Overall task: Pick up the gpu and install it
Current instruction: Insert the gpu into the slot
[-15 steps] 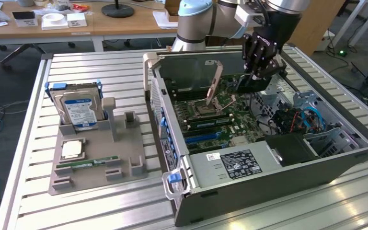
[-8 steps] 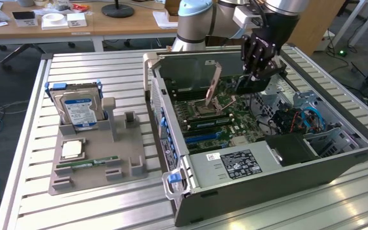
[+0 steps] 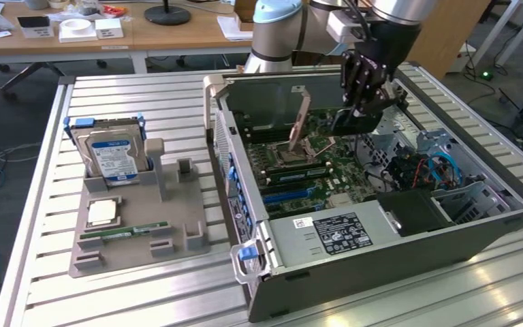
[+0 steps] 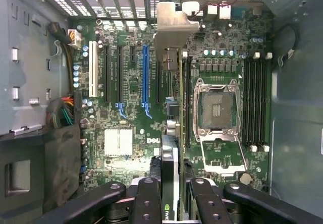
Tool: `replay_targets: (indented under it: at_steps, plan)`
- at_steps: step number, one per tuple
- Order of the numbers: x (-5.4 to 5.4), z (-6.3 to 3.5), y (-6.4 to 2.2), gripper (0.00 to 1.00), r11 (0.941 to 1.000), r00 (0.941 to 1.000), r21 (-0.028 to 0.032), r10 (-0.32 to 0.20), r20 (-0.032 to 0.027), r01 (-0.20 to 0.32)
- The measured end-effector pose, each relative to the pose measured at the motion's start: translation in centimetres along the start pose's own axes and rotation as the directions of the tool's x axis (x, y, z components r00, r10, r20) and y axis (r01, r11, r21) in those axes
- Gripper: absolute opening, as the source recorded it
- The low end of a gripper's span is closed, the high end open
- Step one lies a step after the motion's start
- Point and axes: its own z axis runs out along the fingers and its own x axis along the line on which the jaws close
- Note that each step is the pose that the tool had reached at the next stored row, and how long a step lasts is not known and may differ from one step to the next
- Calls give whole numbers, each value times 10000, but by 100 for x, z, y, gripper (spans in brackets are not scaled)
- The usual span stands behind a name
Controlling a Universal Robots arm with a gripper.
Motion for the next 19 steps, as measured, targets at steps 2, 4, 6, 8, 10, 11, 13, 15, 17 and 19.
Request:
replay_targets:
  at_steps: [2, 4, 6, 8, 10, 11, 13, 15, 17, 19]
  plan:
    - [1, 18, 11, 27, 10000, 10000, 18, 13, 3, -13]
    - [2, 47, 25, 27, 10000, 10000, 53, 16, 3, -16]
    - [3, 78, 41, 27, 10000, 10000, 80, 19, 4, -19]
    - [4, 109, 68, 27, 10000, 10000, 89, 21, 4, -21]
    - [6, 140, 95, 27, 9999, 10000, 99, 23, 4, -23]
    - [7, 153, 107, 27, 9999, 10000, 102, 24, 4, -24]
    - [8, 177, 130, 27, 9999, 10000, 106, 25, 4, -25]
    - [9, 197, 154, 27, 9999, 10000, 108, 29, 4, -29]
    - [10, 212, 172, 27, 9999, 10000, 109, 30, 5, -30]
    - [11, 235, 187, 27, 9999, 10000, 117, 30, 5, -30]
